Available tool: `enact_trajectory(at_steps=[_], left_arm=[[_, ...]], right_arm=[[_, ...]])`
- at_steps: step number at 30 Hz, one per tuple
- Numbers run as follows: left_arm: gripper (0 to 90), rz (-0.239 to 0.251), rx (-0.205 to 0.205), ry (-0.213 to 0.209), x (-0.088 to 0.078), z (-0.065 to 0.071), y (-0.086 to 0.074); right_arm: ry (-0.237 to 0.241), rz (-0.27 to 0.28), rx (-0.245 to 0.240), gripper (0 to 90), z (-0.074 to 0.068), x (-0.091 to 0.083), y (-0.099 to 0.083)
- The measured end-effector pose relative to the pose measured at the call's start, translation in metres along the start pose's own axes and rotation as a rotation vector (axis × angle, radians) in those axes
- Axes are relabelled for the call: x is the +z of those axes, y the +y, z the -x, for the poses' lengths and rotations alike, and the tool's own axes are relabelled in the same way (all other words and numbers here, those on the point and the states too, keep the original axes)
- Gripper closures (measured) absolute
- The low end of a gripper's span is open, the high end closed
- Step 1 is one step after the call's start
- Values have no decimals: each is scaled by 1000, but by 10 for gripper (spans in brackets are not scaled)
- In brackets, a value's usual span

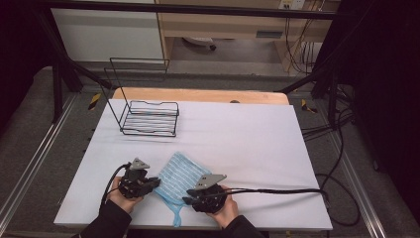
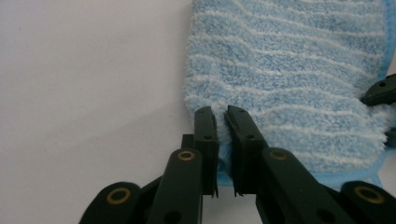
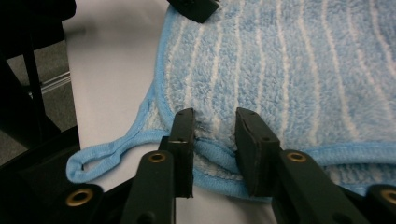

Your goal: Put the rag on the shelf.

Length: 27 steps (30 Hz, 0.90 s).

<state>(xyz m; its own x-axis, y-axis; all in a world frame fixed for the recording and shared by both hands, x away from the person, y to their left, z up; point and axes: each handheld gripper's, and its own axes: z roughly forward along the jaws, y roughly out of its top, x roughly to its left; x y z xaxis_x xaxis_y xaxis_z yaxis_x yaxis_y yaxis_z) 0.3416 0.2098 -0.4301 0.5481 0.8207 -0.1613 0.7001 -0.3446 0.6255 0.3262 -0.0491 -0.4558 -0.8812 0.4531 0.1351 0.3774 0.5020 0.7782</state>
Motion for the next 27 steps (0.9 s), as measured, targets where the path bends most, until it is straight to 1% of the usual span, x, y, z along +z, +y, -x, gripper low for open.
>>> enact_trajectory(at_steps=[2, 3, 4, 5, 6, 8, 10, 11, 12, 13, 14, 15, 17, 18, 19, 20, 21, 22, 23, 24, 25, 26, 27], left_arm=[[826, -11, -12, 6, -4, 3, -4], [826, -19, -4, 18, -8, 8, -8], [824, -19, -4, 18, -8, 8, -8], [824, -19, 6, 24, -9, 10, -10], [812, -17, 9, 24, -10, 11, -10], [767, -8, 11, 14, -10, 9, -9], [685, 2, 14, 5, -11, 5, -5], [636, 38, 25, -5, -15, 0, 1], [587, 55, 30, -7, -17, -2, 5], [543, 55, 30, -7, -17, -2, 5], [501, 89, 47, 8, -19, -6, 15], [460, 98, 55, 9, -18, -8, 20], [401, 108, 62, 0, -13, -12, 30], [385, 108, 62, 0, -13, -12, 30], [374, 105, 65, -4, -8, -14, 35], [369, 90, 65, -15, 3, -18, 45], [368, 80, 60, -17, 9, -20, 49], [371, 80, 60, -17, 9, -20, 49], [381, 72, 52, -19, 21, -25, 54], [400, 69, 48, -20, 27, -27, 55], [443, 69, 48, -20, 27, -27, 55], [483, 51, 40, -26, 31, -29, 55], [508, 31, 28, -43, 36, -30, 55]], right_arm=[[12, -13, -19, 712, 2, -2, 2], [14, -16, -20, 706, 2, -3, 2], [19, -19, -22, 693, 2, -3, 2], [19, -19, -22, 693, 2, -3, 2], [27, -19, -6, 639, 2, -4, 4], [22, -16, 5, 576, 3, -7, 7], [-2, -3, 3, 539, 6, -14, 11], [-16, 17, 12, 520, 10, -19, 13], [-32, 36, 23, 507, 15, -25, 15], [-54, 54, 40, 499, 20, -30, 17], [-87, 70, 64, 489, 27, -35, 17], [-119, 78, 92, 486, 34, -39, 18], [-173, 86, 146, 483, 47, -43, 17], [-187, 87, 165, 483, 52, -42, 16], [-191, 83, 190, 486, 57, -39, 14], [-191, 74, 203, 489, 60, -36, 13], [-197, 63, 199, 492, 62, -31, 12], [-197, 55, 202, 497, 64, -27, 10], [-194, 49, 211, 504, 65, -23, 9], [-195, 42, 214, 511, 66, -20, 8], [-195, 35, 224, 517, 68, -17, 7], [-193, 29, 232, 530, 69, -15, 7], [-188, 27, 241, 550, 70, -13, 6]])
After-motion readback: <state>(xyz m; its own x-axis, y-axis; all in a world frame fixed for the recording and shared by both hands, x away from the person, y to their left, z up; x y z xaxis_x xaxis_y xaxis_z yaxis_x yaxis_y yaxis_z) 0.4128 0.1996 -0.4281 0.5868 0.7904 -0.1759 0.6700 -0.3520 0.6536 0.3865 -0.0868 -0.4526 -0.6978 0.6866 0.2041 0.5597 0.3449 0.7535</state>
